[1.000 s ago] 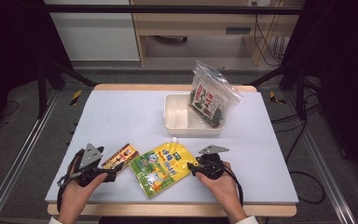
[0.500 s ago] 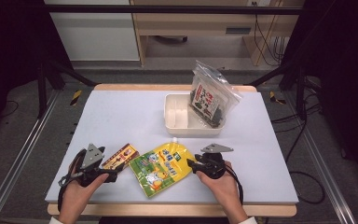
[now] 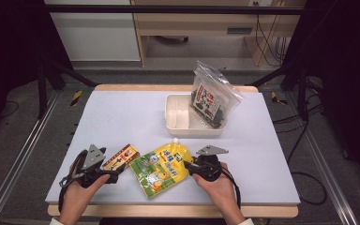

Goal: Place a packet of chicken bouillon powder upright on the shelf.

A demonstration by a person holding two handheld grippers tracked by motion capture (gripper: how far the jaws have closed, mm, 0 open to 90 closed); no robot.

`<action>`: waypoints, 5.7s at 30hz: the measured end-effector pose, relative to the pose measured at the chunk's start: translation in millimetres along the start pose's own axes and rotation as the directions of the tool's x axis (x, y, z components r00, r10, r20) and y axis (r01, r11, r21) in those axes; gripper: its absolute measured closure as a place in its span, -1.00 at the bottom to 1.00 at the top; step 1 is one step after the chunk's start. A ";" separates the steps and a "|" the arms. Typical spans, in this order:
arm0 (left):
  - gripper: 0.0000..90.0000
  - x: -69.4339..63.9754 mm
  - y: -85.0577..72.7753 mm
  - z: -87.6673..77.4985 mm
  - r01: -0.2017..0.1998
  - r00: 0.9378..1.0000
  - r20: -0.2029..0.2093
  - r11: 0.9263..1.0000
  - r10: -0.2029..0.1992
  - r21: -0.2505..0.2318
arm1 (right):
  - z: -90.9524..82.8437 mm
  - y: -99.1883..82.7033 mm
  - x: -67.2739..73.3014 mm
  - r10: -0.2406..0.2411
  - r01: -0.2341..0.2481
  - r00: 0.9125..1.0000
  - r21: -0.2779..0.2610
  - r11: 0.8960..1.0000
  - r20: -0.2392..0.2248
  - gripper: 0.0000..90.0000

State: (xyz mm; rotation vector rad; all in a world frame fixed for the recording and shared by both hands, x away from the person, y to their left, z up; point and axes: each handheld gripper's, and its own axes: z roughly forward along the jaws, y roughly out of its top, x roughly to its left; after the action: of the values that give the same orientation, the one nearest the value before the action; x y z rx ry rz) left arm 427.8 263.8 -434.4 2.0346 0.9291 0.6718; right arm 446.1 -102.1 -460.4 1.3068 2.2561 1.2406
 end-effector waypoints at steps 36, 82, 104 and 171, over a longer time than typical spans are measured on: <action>-0.81 -8.5 1.8 4.4 -0.078 0.997 0.003 0.996 0.078 0.044 | -18.1 13.9 -14.1 -0.071 0.071 0.997 -0.045 0.996 -0.003 1.00; -0.78 -15.9 159.5 -0.1 -0.347 0.907 0.269 0.937 0.324 0.040 | -74.2 151.2 8.0 -0.526 0.536 0.833 0.010 0.844 -0.170 1.00; 0.05 -26.0 172.0 27.9 -0.440 0.820 0.443 0.894 0.364 0.080 | -75.2 155.9 32.1 -0.586 0.595 0.783 -0.025 0.803 -0.209 1.00; -0.71 -6.0 169.1 8.4 -0.248 0.942 0.237 0.968 0.237 0.019 | -68.8 153.6 -2.2 -0.341 0.380 0.903 0.115 0.918 -0.262 1.00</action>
State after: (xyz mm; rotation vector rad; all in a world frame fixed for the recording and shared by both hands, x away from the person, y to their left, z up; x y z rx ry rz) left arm 494.3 183.6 -300.8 2.2376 0.5679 0.5266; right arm 497.7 -105.6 -300.2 0.7571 2.6629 1.1429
